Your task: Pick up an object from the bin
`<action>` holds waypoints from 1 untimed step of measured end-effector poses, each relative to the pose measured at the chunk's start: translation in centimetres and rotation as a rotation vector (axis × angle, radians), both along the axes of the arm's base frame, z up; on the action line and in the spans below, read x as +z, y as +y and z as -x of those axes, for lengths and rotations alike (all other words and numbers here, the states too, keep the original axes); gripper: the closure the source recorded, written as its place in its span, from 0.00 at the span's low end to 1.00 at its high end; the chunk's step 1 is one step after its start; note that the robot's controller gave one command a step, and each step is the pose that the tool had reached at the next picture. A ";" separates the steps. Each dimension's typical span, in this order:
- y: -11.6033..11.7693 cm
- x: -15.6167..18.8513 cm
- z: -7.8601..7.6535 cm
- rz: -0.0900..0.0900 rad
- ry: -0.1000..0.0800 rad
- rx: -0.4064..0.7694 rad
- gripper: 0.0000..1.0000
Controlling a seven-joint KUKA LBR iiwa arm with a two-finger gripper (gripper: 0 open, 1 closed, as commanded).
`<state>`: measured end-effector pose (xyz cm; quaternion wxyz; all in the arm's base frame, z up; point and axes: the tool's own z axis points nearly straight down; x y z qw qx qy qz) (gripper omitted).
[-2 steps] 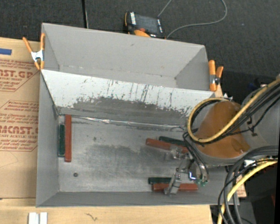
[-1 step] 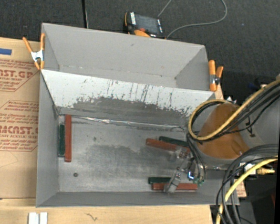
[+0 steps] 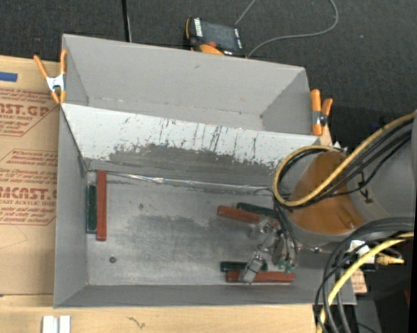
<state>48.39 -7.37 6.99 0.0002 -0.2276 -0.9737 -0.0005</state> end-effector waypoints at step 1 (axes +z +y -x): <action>0.0 0.0 -0.1 0.001 -0.002 0.000 1.00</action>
Offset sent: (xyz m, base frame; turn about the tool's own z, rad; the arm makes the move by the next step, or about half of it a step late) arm 0.0000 0.0000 0.0000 0.0000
